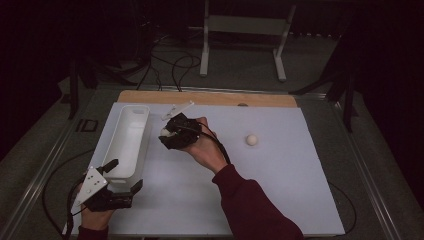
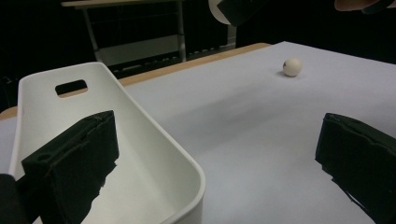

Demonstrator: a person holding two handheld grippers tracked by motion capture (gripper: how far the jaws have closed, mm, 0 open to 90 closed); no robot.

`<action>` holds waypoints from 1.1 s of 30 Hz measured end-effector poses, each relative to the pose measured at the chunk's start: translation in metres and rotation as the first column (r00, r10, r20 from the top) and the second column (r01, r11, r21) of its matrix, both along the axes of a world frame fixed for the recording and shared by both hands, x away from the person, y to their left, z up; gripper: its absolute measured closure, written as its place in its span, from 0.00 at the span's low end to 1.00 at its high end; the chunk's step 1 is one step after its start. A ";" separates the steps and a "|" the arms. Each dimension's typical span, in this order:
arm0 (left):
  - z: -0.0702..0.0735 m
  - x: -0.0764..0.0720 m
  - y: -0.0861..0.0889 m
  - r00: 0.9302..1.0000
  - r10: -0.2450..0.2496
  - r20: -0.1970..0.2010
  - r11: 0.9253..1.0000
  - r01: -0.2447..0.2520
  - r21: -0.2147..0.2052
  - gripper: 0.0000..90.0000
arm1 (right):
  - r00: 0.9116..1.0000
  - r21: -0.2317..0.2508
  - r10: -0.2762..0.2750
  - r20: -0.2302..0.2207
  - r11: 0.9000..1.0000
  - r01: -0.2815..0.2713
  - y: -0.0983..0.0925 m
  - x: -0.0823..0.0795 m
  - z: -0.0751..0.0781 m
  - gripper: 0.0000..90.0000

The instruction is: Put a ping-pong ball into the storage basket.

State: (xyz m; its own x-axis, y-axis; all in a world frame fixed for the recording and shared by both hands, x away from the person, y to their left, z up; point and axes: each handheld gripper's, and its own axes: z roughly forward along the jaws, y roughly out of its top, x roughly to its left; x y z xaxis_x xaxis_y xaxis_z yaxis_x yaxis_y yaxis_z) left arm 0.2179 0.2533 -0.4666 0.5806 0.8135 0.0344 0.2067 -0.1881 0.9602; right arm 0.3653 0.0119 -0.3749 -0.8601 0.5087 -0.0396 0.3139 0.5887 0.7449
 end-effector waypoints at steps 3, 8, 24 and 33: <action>0.000 0.000 0.000 1.000 0.002 0.000 1.000 -0.002 -0.003 0.00 | 1.000 -0.001 0.002 -0.002 1.000 -0.002 0.001 0.000 0.000 0.56; 0.000 0.000 0.000 1.000 0.001 0.002 1.000 -0.001 -0.003 0.00 | 1.000 0.005 0.003 -0.002 1.000 -0.003 0.003 0.001 0.000 0.56; 0.000 0.000 0.000 1.000 -0.002 0.002 1.000 0.002 0.002 0.00 | 1.000 0.024 0.008 -0.006 1.000 -0.008 0.013 0.002 0.002 0.56; 0.000 0.000 0.001 1.000 0.001 0.004 1.000 -0.001 -0.002 0.00 | 1.000 0.046 0.016 -0.006 0.999 -0.015 0.018 0.006 0.005 0.56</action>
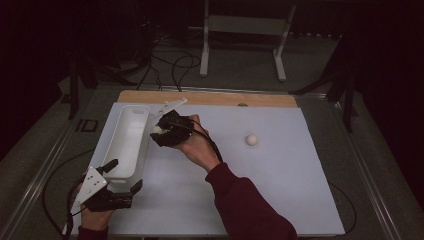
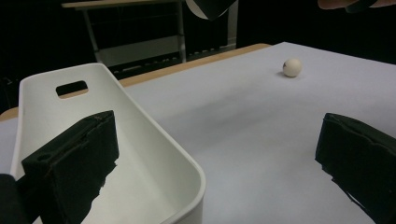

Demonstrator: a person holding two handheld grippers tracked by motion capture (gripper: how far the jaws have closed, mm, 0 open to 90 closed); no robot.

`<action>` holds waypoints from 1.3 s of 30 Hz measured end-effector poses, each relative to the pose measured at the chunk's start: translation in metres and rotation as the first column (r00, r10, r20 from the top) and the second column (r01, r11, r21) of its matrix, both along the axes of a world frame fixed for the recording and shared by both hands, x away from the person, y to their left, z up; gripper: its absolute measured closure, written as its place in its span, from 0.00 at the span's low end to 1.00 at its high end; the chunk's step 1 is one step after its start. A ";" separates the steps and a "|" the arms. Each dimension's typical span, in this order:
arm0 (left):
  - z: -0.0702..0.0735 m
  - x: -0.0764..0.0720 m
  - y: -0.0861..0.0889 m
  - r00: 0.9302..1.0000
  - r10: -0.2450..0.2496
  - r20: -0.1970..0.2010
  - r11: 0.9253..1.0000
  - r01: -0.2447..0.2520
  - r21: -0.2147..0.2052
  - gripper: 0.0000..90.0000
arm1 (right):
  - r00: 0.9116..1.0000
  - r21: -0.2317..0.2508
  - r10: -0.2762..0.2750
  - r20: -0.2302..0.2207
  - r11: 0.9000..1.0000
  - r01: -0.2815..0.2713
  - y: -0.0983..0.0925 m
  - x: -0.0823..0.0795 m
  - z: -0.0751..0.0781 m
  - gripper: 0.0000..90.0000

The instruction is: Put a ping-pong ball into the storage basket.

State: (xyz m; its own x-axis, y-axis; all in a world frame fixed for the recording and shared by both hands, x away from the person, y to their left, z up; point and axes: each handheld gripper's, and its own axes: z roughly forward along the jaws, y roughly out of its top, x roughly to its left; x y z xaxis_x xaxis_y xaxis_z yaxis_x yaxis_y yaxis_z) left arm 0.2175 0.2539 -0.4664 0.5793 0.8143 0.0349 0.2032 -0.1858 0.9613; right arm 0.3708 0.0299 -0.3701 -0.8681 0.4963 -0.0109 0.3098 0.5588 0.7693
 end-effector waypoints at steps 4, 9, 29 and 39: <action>0.000 0.000 0.000 1.000 0.000 0.000 1.000 0.000 0.000 0.00 | 1.000 0.007 -0.003 -0.006 1.000 0.003 0.000 0.001 0.000 0.56; 0.000 0.000 0.001 1.000 0.002 0.001 1.000 -0.002 -0.001 0.00 | 1.000 0.023 -0.005 -0.017 1.000 0.005 0.003 0.005 0.001 0.56; 0.000 0.000 0.002 1.000 0.002 0.001 1.000 -0.002 -0.003 0.00 | 1.000 0.040 -0.004 -0.004 0.999 0.004 0.013 0.010 0.006 0.56; 0.000 -0.001 0.002 1.000 0.004 0.002 1.000 -0.004 -0.005 0.00 | 1.000 0.050 0.004 -0.004 0.999 -0.004 0.015 0.011 0.007 0.56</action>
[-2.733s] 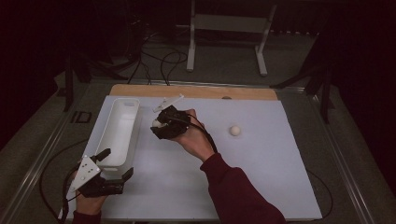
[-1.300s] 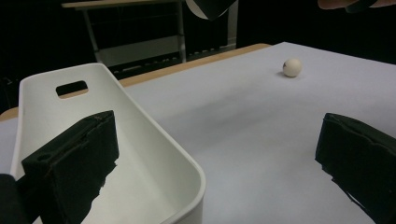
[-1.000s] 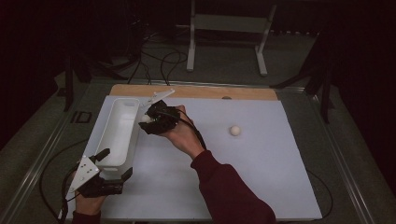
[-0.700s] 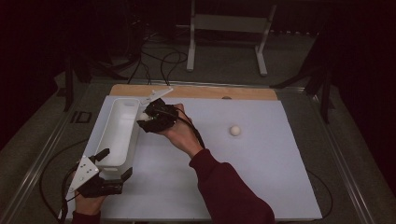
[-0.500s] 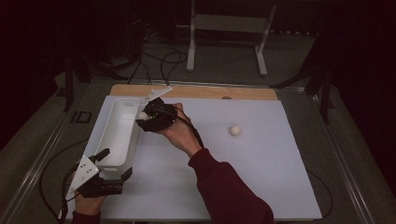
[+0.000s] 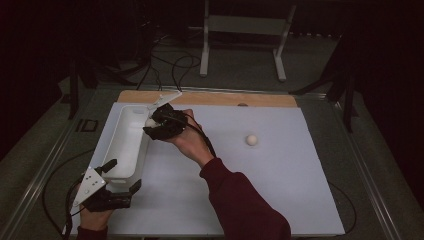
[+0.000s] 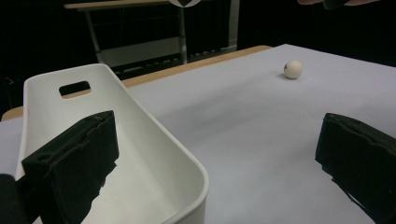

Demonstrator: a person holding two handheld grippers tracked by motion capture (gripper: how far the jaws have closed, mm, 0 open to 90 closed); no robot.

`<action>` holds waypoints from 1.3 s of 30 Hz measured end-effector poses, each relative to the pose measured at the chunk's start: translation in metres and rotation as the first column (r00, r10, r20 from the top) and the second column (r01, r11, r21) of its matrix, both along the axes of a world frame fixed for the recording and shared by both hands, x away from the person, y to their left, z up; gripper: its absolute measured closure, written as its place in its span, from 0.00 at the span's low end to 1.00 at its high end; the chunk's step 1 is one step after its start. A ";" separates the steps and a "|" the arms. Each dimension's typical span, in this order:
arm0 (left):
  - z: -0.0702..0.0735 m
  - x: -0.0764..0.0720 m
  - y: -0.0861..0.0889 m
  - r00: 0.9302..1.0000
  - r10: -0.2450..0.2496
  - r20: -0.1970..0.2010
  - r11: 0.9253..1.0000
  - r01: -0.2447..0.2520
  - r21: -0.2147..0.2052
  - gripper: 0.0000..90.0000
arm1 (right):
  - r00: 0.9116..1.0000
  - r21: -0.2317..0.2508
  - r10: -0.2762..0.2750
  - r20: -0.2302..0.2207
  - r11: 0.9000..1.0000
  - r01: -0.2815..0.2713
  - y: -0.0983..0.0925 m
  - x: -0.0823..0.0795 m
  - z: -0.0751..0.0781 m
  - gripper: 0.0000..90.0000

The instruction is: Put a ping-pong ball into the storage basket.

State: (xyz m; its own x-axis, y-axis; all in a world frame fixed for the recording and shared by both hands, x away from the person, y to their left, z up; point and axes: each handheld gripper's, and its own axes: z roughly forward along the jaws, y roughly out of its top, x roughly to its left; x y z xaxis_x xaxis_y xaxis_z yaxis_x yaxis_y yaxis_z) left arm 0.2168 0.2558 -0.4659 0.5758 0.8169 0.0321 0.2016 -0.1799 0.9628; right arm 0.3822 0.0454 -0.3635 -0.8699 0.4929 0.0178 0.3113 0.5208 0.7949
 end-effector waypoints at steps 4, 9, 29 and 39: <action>0.000 0.000 0.001 1.000 0.002 0.001 1.000 -0.002 -0.003 0.00 | 1.000 -0.003 0.006 0.009 1.000 -0.006 0.002 0.000 0.000 0.56; 0.001 0.000 0.001 1.000 0.002 0.002 1.000 -0.002 -0.002 0.00 | 1.000 -0.006 0.008 0.010 1.000 -0.008 0.004 0.001 -0.001 0.56; 0.001 -0.001 0.001 1.000 0.003 0.005 1.000 -0.003 -0.003 0.00 | 1.000 0.022 0.022 -0.006 1.000 -0.021 0.014 0.004 -0.002 0.56; 0.001 -0.001 0.001 1.000 0.005 0.007 1.000 -0.005 -0.007 0.00 | 1.000 0.038 0.027 -0.013 0.999 -0.026 0.020 0.005 -0.004 0.56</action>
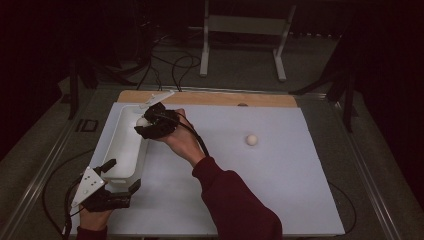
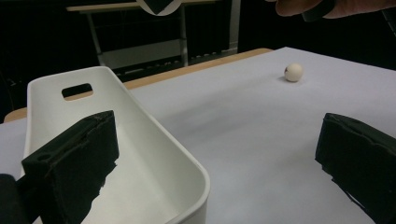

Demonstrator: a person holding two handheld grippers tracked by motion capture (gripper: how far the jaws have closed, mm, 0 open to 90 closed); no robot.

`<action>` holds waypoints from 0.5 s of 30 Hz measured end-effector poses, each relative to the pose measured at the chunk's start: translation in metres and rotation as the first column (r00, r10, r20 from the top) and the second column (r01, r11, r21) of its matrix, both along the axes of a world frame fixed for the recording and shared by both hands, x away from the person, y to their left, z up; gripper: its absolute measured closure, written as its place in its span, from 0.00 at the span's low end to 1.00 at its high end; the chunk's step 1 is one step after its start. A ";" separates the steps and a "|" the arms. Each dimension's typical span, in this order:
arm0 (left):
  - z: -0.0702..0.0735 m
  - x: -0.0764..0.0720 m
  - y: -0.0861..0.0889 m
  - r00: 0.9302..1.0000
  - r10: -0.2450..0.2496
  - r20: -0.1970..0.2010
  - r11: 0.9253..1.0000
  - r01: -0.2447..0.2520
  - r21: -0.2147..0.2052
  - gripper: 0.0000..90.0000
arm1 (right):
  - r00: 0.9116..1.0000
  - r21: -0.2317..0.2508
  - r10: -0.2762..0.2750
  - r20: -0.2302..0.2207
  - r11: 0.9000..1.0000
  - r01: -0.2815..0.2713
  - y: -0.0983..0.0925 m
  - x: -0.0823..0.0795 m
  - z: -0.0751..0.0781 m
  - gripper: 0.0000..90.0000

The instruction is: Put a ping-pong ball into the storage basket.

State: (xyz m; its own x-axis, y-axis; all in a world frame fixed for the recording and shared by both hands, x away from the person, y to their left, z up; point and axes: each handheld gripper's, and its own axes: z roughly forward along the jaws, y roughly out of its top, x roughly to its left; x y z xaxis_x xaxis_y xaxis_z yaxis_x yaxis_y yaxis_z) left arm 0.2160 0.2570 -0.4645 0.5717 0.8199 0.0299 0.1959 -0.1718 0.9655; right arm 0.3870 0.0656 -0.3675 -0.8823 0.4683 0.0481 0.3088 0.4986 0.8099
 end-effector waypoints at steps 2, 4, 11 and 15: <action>0.000 0.000 0.000 1.000 -0.001 0.000 1.000 0.001 0.000 0.00 | 1.000 0.001 0.000 0.001 1.000 0.000 0.001 0.000 0.000 0.56; 0.000 0.000 0.000 1.000 -0.001 0.000 1.000 0.001 0.000 0.00 | 1.000 0.002 -0.001 0.001 1.000 0.001 0.002 0.000 0.000 0.56; 0.000 0.000 0.000 1.000 -0.001 -0.002 1.000 0.001 0.001 0.00 | 1.000 -0.008 0.007 0.000 1.000 -0.007 0.006 0.000 -0.002 0.56; 0.000 0.000 0.000 1.000 0.000 -0.001 1.000 0.000 0.000 0.00 | 1.000 -0.006 0.009 -0.001 1.000 -0.009 0.008 0.000 -0.003 0.56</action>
